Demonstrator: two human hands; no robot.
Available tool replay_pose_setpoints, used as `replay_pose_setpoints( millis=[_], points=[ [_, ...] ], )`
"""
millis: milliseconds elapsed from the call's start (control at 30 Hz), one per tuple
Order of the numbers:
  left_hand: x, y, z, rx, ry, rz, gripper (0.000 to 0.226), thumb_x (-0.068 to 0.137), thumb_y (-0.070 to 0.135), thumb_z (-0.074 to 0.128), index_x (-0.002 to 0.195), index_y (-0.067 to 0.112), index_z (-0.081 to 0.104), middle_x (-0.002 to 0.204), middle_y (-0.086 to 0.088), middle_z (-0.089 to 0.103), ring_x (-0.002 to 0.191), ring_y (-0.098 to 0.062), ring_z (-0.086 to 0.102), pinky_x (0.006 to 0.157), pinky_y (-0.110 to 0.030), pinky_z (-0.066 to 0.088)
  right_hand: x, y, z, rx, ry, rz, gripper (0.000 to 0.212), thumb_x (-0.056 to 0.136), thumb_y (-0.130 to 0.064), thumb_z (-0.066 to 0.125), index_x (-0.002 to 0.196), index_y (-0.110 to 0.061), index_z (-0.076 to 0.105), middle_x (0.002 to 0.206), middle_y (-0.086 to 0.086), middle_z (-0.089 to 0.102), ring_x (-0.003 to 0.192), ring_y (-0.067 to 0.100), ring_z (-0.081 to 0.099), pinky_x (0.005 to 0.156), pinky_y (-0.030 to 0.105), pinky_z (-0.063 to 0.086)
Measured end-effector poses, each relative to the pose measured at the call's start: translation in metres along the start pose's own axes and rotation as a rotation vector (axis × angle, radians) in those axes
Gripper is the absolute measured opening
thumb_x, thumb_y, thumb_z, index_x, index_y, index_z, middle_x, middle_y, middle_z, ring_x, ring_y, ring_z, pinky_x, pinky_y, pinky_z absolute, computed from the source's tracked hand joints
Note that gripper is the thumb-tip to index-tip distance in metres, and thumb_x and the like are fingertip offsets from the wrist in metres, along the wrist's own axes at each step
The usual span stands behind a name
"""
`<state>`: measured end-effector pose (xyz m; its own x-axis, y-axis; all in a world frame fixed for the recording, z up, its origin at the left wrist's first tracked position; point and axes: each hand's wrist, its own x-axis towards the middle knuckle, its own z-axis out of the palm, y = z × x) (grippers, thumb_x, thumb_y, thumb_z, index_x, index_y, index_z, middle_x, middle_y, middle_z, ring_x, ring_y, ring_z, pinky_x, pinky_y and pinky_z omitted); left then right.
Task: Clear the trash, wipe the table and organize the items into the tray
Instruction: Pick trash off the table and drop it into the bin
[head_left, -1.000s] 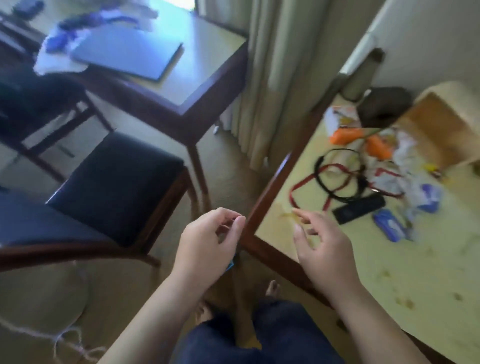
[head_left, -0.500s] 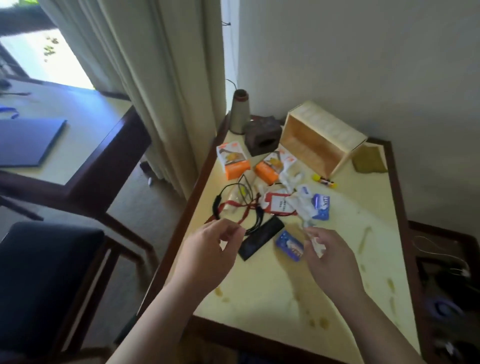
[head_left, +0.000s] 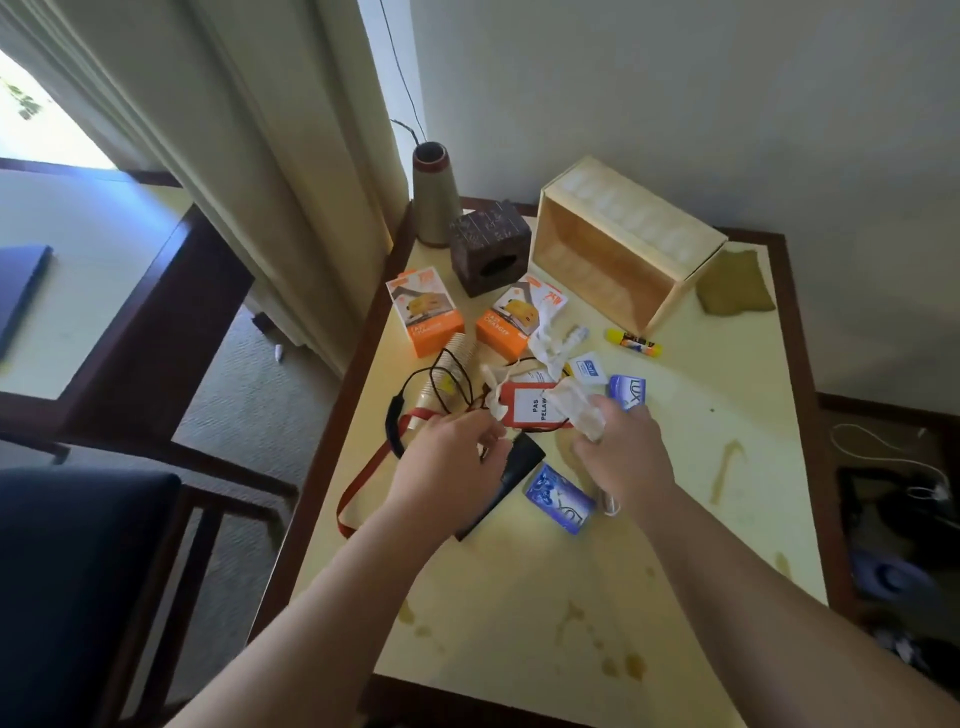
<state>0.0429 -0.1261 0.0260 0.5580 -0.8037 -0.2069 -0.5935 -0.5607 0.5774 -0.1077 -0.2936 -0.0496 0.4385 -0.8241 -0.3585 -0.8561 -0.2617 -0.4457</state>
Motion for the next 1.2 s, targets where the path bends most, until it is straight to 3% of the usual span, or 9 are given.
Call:
replay_pose_setpoints(
  millis=[133, 200, 300, 433, 600, 800, 1000, 1100, 1200],
  points=[
    [0.046, -0.003, 0.012, 0.107, -0.044, 0.016, 0.036, 0.100, 0.038, 0.065, 0.135, 0.031, 0.062, 0.130, 0.007, 0.065, 0.123, -0.019, 0.057, 0.093, -0.038, 0.057, 0.021, 0.007, 0.012, -0.110, -0.035, 0.043, 0.048, 0.093, -0.040, 0.054, 0.140, -0.035, 0.049, 0.125, 0.008, 0.052, 0.114, 0.030, 0.053, 0.087, 0.041, 0.052],
    [0.067, -0.007, 0.017, 0.179, -0.076, 0.032, 0.044, 0.100, 0.036, 0.066, 0.142, 0.030, 0.056, 0.138, 0.005, 0.061, 0.133, -0.023, 0.051, 0.094, -0.038, 0.056, 0.028, 0.012, 0.018, -0.168, -0.040, 0.037, 0.039, 0.093, -0.042, 0.051, 0.129, -0.028, 0.055, 0.120, 0.008, 0.056, 0.109, 0.028, 0.053, 0.082, 0.039, 0.051],
    [0.093, -0.015, 0.024, 0.285, -0.128, 0.044, 0.057, 0.097, 0.030, 0.069, 0.150, 0.028, 0.048, 0.148, 0.002, 0.053, 0.140, -0.025, 0.040, 0.102, -0.043, 0.051, 0.026, 0.008, 0.016, -0.139, -0.011, 0.045, 0.015, 0.097, -0.030, 0.052, 0.106, -0.023, 0.063, 0.110, 0.007, 0.053, 0.096, 0.026, 0.056, 0.079, 0.041, 0.055],
    [0.114, -0.020, 0.030, 0.449, -0.211, 0.057, 0.067, 0.094, 0.028, 0.070, 0.153, 0.024, 0.040, 0.152, -0.001, 0.046, 0.144, -0.027, 0.034, 0.109, -0.046, 0.046, 0.022, 0.002, 0.015, -0.042, 0.111, -0.014, 0.012, 0.095, -0.026, 0.054, 0.089, -0.024, 0.064, 0.091, -0.001, 0.050, 0.084, 0.022, 0.059, 0.071, 0.041, 0.056],
    [0.126, -0.027, 0.043, 0.499, -0.286, 0.012, 0.050, 0.091, 0.027, 0.067, 0.139, 0.024, 0.053, 0.133, -0.004, 0.057, 0.131, -0.026, 0.042, 0.108, -0.046, 0.043, 0.025, -0.005, 0.007, 0.053, 0.222, -0.129, 0.011, 0.095, -0.025, 0.063, 0.101, -0.019, 0.070, 0.092, -0.005, 0.049, 0.085, 0.017, 0.052, 0.068, 0.033, 0.044],
    [0.114, -0.026, 0.040, 0.489, -0.158, 0.085, 0.026, 0.099, 0.020, 0.056, 0.121, 0.029, 0.067, 0.121, 0.003, 0.068, 0.130, -0.027, 0.041, 0.110, -0.048, 0.034, 0.048, -0.022, -0.002, 0.062, 0.249, -0.277, 0.026, 0.090, -0.019, 0.071, 0.116, -0.018, 0.075, 0.113, -0.003, 0.046, 0.112, 0.017, 0.041, 0.090, 0.032, 0.044],
    [0.084, -0.019, 0.027, 0.343, -0.012, 0.081, 0.019, 0.103, 0.034, 0.057, 0.117, 0.033, 0.069, 0.121, 0.011, 0.070, 0.134, -0.024, 0.044, 0.121, -0.057, 0.024, 0.083, -0.049, -0.002, -0.102, 0.090, -0.270, 0.031, 0.095, -0.028, 0.063, 0.123, -0.020, 0.073, 0.146, 0.008, 0.051, 0.137, 0.029, 0.034, 0.106, 0.044, 0.039],
    [0.065, -0.024, 0.021, 0.188, 0.144, 0.108, 0.018, 0.103, 0.034, 0.058, 0.109, 0.031, 0.074, 0.107, 0.012, 0.074, 0.117, -0.022, 0.058, 0.108, -0.053, 0.042, 0.094, -0.056, 0.003, -0.134, 0.028, -0.254, 0.035, 0.097, -0.031, 0.058, 0.129, -0.022, 0.070, 0.144, 0.009, 0.055, 0.136, 0.032, 0.036, 0.104, 0.047, 0.040],
    [0.047, -0.036, 0.013, 0.035, 0.228, 0.134, 0.014, 0.102, 0.031, 0.063, 0.107, 0.029, 0.075, 0.101, 0.013, 0.075, 0.100, -0.016, 0.059, 0.085, -0.044, 0.052, 0.097, -0.062, 0.007, -0.225, 0.008, -0.223, 0.031, 0.100, -0.030, 0.054, 0.125, -0.023, 0.072, 0.120, 0.003, 0.066, 0.117, 0.028, 0.048, 0.096, 0.047, 0.044]
  ],
)
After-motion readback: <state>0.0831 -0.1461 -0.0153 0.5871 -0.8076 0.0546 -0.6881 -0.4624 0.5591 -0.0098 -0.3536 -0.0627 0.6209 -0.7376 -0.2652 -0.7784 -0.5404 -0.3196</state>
